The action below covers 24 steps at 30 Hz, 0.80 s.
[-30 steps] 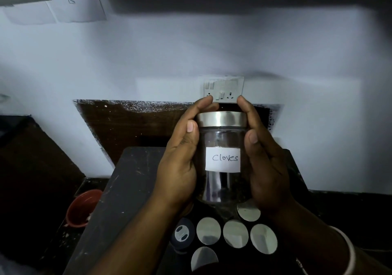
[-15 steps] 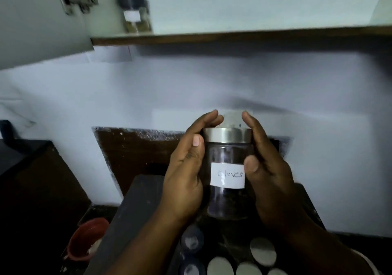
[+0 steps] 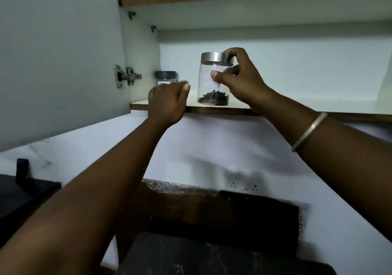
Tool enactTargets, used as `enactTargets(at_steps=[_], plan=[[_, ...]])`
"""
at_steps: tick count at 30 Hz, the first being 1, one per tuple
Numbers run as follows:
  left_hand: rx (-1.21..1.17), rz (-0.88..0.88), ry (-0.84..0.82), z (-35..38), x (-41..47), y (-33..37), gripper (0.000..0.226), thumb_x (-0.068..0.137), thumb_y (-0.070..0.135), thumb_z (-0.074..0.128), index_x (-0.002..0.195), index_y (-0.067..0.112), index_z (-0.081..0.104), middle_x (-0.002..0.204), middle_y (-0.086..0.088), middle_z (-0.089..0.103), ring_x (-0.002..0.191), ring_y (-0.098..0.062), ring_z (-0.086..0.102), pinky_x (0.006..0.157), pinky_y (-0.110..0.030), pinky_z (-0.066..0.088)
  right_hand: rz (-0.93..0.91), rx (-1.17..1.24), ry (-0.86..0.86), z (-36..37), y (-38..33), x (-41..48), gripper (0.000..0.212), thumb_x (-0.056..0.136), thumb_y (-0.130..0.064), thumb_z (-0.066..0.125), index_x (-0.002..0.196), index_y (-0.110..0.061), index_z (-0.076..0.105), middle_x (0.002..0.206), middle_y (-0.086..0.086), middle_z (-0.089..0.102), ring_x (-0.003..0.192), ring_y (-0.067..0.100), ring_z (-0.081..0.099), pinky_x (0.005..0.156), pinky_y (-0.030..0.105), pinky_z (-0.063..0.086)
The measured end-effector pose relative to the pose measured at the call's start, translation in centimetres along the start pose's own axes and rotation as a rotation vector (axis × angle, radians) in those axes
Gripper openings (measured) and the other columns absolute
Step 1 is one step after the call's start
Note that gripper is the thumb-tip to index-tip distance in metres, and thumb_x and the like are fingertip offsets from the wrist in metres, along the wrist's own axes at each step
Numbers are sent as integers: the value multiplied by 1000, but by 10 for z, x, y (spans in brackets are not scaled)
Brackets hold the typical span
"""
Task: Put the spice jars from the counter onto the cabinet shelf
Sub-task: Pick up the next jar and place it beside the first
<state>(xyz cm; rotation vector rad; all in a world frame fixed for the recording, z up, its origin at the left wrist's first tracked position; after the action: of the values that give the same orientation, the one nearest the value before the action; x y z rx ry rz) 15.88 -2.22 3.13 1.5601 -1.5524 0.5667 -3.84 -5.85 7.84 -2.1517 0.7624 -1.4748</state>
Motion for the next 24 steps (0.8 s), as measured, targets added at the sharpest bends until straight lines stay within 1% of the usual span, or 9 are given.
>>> enactTargets(at_steps=[2,4,6,8,13,15,18,21,24], plan=[[197,33,-144,34,-2,-28,55,108,52,23,125,24,68,127,-8,72,123,-37,61,106,-48,40,62,-41,-23,13,22,37,49,88,-31,76,126,-26,45,99,0,60,76,15,55,60,25,45],[206,59,-163,59,-10,-50,52,106,53,32,131,23,66,130,-6,69,124,-36,60,108,-47,38,99,-85,-66,32,46,66,46,90,-27,76,121,-24,42,102,-1,55,68,14,50,55,24,41],[209,91,-116,73,-14,-60,55,102,56,35,131,22,67,125,-6,68,117,-37,60,106,-47,38,110,-131,-139,54,69,90,44,92,-22,74,118,-23,39,111,6,53,70,17,50,54,26,41],[234,122,-49,76,-11,-63,56,102,58,34,130,23,67,121,-6,66,111,-36,59,101,-47,39,114,-148,-211,77,89,111,44,95,-17,72,118,-22,35,120,10,48,81,22,51,56,26,42],[235,158,51,77,-11,-65,53,103,57,34,130,24,66,121,-4,64,106,-33,57,98,-47,39,108,-346,-342,126,111,161,39,100,-13,64,122,-14,32,112,13,46,85,22,49,69,34,47],[223,167,64,78,-12,-64,54,103,57,34,131,24,66,122,-4,64,108,-32,57,100,-47,38,139,-401,-373,141,120,179,40,101,-12,61,130,-9,33,110,15,48,87,26,52,78,41,54],[214,174,102,75,-12,-63,53,103,56,36,130,23,67,120,-4,64,107,-31,57,99,-46,37,156,-484,-403,162,129,200,40,101,-14,61,130,-8,34,109,18,53,88,29,54,86,51,60],[213,183,123,76,-13,-64,52,104,55,37,129,22,68,119,-4,65,107,-32,58,99,-46,38,145,-567,-382,178,141,216,40,101,-17,60,129,-8,34,113,24,56,91,35,60,86,59,60],[207,203,152,76,-13,-63,50,103,54,39,128,22,69,117,-4,65,106,-32,58,97,-46,38,142,-611,-360,181,151,228,41,101,-20,61,129,-11,33,114,23,58,96,41,66,81,58,61]])
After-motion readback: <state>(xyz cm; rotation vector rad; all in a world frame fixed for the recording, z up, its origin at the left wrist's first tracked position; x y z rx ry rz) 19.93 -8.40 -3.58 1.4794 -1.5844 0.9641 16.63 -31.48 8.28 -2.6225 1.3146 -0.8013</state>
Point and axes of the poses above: each hand's wrist, its own x-axis towards the middle knuckle, its own z-axis out of the palm, y = z × x, the point moved 9 cm from there along x, towards the middle knuckle
